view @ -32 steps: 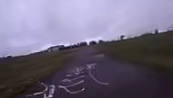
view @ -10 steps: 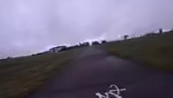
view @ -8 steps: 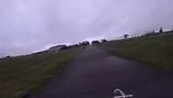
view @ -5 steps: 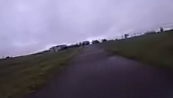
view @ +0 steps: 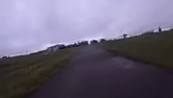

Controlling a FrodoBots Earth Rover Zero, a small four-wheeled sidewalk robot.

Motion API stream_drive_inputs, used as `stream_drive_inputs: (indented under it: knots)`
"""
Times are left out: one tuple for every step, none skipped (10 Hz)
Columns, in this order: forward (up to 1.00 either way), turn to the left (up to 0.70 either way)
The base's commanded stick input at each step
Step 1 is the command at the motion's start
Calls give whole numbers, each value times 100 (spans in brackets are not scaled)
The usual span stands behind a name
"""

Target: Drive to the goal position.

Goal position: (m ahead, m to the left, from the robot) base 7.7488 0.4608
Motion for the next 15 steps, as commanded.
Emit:
stream_drive_inputs:
  knots:
    - [100,0]
    - [100,0]
    - [100,0]
    - [100,0]
    - [100,0]
    - [100,0]
    - [100,-2]
    - [100,-15]
    - [100,-12]
    - [100,-6]
    - [100,0]
    - [100,0]
    - [100,0]
    - [100,0]
    - [100,0]
